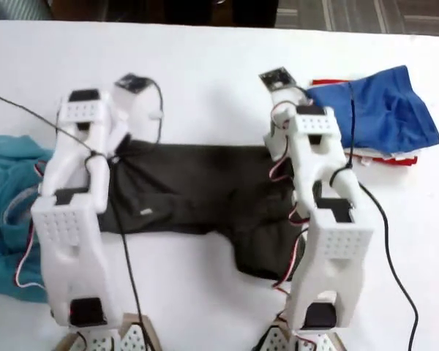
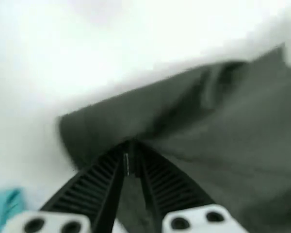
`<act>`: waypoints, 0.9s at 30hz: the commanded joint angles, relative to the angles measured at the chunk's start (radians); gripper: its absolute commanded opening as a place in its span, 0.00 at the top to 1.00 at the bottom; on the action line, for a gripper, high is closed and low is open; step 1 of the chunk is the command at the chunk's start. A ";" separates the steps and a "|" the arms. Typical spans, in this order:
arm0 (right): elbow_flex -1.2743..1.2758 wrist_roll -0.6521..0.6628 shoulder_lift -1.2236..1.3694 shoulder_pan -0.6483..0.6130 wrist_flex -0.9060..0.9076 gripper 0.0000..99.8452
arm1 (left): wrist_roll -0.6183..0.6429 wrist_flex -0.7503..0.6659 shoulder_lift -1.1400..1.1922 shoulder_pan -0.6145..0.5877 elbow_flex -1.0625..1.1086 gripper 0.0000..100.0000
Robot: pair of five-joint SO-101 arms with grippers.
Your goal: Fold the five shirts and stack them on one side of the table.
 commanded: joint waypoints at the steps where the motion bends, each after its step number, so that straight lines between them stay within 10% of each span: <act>1: -0.144 -0.011 -0.012 -0.004 0.125 0.98 | 0.021 0.112 -0.014 -0.014 -0.156 0.97; 15: -0.201 -0.003 -0.191 -0.062 0.369 0.98 | 0.015 0.333 -0.127 0.051 -0.148 0.97; 27: 0.632 -0.005 -0.604 -0.105 -0.013 0.98 | -0.031 -0.057 -0.562 0.140 0.769 0.97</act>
